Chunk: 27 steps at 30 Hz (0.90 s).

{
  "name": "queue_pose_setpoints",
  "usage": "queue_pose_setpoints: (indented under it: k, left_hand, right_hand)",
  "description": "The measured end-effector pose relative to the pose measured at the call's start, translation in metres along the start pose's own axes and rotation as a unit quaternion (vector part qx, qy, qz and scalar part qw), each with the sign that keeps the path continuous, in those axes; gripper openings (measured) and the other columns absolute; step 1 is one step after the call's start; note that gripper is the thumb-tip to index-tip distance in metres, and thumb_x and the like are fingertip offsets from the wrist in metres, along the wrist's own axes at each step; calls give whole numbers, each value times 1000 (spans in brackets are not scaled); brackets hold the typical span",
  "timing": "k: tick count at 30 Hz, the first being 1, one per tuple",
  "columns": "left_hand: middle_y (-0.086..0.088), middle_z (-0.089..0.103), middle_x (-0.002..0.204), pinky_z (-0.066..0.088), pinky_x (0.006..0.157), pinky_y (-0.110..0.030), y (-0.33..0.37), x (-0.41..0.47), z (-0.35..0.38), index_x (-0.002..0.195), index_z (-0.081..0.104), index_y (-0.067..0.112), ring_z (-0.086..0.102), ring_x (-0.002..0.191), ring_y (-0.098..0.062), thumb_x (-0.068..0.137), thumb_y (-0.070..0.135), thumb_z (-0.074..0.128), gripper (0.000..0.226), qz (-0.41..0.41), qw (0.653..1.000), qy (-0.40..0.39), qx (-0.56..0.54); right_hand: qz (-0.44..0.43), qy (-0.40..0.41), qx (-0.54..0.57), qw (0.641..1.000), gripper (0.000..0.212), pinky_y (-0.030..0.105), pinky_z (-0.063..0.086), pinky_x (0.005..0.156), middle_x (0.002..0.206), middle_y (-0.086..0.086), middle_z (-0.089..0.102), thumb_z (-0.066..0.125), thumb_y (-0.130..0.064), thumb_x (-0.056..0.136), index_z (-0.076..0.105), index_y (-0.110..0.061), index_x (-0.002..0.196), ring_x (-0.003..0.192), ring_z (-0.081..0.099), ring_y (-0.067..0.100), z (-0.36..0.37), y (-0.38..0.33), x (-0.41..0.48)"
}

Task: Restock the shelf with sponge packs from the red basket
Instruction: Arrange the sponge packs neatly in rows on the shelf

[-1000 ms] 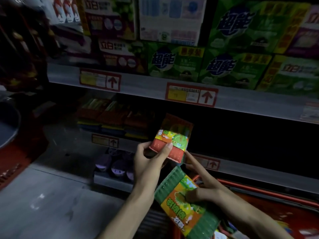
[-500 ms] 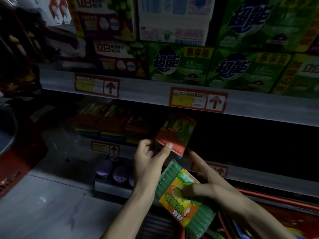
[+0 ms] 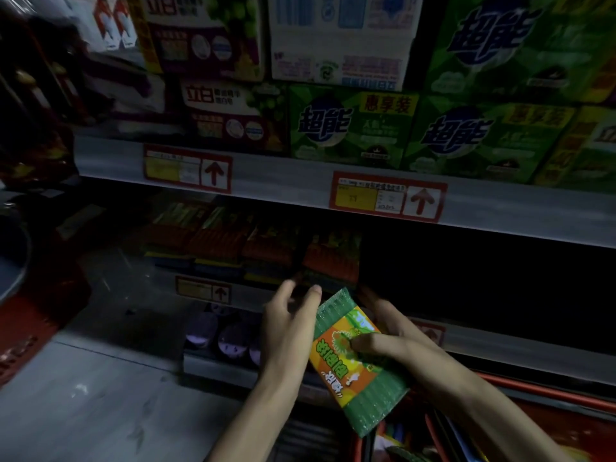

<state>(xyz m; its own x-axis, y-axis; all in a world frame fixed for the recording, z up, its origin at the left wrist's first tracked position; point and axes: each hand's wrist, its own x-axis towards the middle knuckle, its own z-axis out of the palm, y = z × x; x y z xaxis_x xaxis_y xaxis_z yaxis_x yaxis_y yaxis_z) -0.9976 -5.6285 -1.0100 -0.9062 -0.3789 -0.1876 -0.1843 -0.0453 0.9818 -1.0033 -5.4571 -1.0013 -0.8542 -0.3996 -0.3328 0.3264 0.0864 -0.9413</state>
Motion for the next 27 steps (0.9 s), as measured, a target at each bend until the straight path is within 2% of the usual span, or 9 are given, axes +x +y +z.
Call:
queue_pose_setpoints:
  k: [4, 8, 10, 12, 14, 18, 21, 24, 27]
  left_hand:
    - [7, 61, 64, 45, 72, -45, 1, 0, -4, 131, 48, -5, 60, 72, -20, 91, 39, 69, 63, -22, 1000, -5, -19]
    - [28, 64, 67, 51, 102, -47, 3, 0, -5, 148, 50, 10, 64, 89, -5, 98, 28, 67, 56, -36, 998, 11, -55]
    - [23, 67, 94, 51, 104, -45, 2, -2, -7, 147, 51, 13, 65, 98, -6, 97, 27, 68, 54, -37, 997, 11, -67]
    - [2, 70, 119, 49, 107, -47, 4, -5, -10, 145, 52, 16, 65, 111, -14, 97, 28, 68, 52, -37, 997, 14, -65]
    - [-6, 67, 129, 48, 108, -51, 6, -7, -13, 140, 56, 19, 63, 119, -18, 97, 27, 68, 46, -41, 997, 23, -57]
    - [-4, 73, 116, 55, 90, -37, 6, -14, -23, 114, 68, 20, 69, 105, -15, 99, 17, 64, 16, -34, 998, 23, -51]
    - [-1, 76, 111, 54, 83, -32, 4, -23, -32, 112, 73, 23, 72, 102, -17, 100, 18, 60, 18, -42, 997, -12, -65]
    - [0, 78, 111, 53, 84, -35, 1, -32, -41, 112, 76, 24, 73, 103, -17, 98, 29, 61, 21, -57, 993, -63, -82]
    - [-4, 77, 113, 54, 89, -42, -1, -42, -48, 114, 75, 24, 73, 101, -20, 75, 47, 77, 46, -91, 983, -114, -115]
  right_hand:
    - [-16, -3, -9, 1000, 92, 48, 61, 88, 115, 5, 77, 82, -26, 65, 42, -31, 147, 101, 75, 33, 7, -1, -1]
    - [-24, 1, -29, 999, 90, 42, 63, 84, 112, -1, 77, 77, -22, 71, 37, -37, 150, 98, 77, 28, 12, -3, -3]
    - [-33, 3, -37, 999, 97, 37, 62, 82, 120, -1, 74, 76, -22, 72, 31, -39, 155, 99, 76, 25, 13, -4, -5]
    - [-39, 4, -49, 998, 102, 33, 61, 81, 129, 0, 68, 77, -24, 70, 26, -40, 158, 99, 76, 21, 14, -4, -10]
    - [-33, 8, -57, 998, 111, 33, 61, 87, 141, -4, 58, 80, -29, 65, 23, -41, 159, 102, 75, 15, 14, -3, -16]
    - [-36, 8, -35, 999, 101, 29, 61, 84, 139, -11, 54, 80, -29, 66, 30, -52, 151, 101, 74, 10, 13, -2, -35]
    - [-56, 3, -21, 998, 91, 19, 59, 76, 133, -26, 55, 77, -27, 70, 37, -51, 148, 98, 72, -4, 15, -2, -49]
    - [-62, 12, -10, 998, 91, 28, 61, 82, 145, -24, 48, 81, -32, 68, 40, -49, 148, 107, 71, 3, 17, 2, -55]
    - [-61, 48, 38, 996, 81, 47, 61, 89, 142, -13, 56, 83, -28, 70, 51, -48, 142, 107, 74, 22, 25, 7, -53]
